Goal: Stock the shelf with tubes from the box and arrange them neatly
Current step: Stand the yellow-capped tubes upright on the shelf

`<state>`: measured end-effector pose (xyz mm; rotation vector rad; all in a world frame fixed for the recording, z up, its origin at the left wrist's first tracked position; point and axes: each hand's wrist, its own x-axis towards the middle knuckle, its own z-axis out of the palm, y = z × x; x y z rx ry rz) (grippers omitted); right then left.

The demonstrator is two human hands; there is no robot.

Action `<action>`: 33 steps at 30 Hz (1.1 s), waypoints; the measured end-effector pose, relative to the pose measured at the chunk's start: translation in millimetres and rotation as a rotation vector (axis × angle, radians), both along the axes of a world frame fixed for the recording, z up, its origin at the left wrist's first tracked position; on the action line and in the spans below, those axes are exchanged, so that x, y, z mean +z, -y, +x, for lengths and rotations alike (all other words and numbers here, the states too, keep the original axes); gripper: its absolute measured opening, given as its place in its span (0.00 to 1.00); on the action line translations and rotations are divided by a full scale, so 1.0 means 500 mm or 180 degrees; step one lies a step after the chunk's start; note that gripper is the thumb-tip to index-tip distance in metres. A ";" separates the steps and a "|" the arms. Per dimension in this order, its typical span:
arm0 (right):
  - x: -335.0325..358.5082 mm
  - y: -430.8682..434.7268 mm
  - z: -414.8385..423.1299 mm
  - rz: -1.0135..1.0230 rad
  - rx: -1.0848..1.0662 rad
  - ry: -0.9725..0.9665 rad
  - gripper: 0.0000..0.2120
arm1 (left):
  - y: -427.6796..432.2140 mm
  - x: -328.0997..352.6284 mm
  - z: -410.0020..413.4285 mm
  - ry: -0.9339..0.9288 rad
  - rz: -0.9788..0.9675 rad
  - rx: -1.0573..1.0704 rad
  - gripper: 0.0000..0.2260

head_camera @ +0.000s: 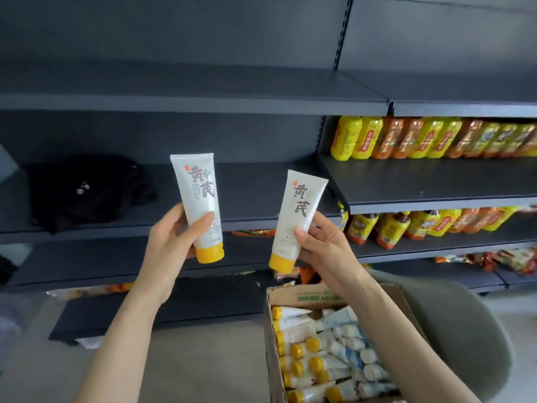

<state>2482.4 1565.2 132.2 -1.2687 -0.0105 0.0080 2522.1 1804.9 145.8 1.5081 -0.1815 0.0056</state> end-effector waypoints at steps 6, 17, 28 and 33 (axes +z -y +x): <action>0.062 -0.110 0.075 -0.0014 -0.0022 0.0187 0.21 | -0.120 0.070 0.047 0.0273 -0.0274 0.0184 0.16; 0.133 -0.411 0.269 0.0312 -0.0032 0.0423 0.21 | -0.469 0.120 0.201 0.0520 -0.0277 0.0758 0.16; 0.235 -0.565 0.432 0.0502 0.0376 0.0952 0.20 | -0.636 0.177 0.295 0.0982 -0.0310 0.1447 0.11; 0.301 -0.589 0.540 0.0645 0.0363 0.1206 0.20 | -0.649 0.252 0.369 0.1306 -0.0175 0.1429 0.13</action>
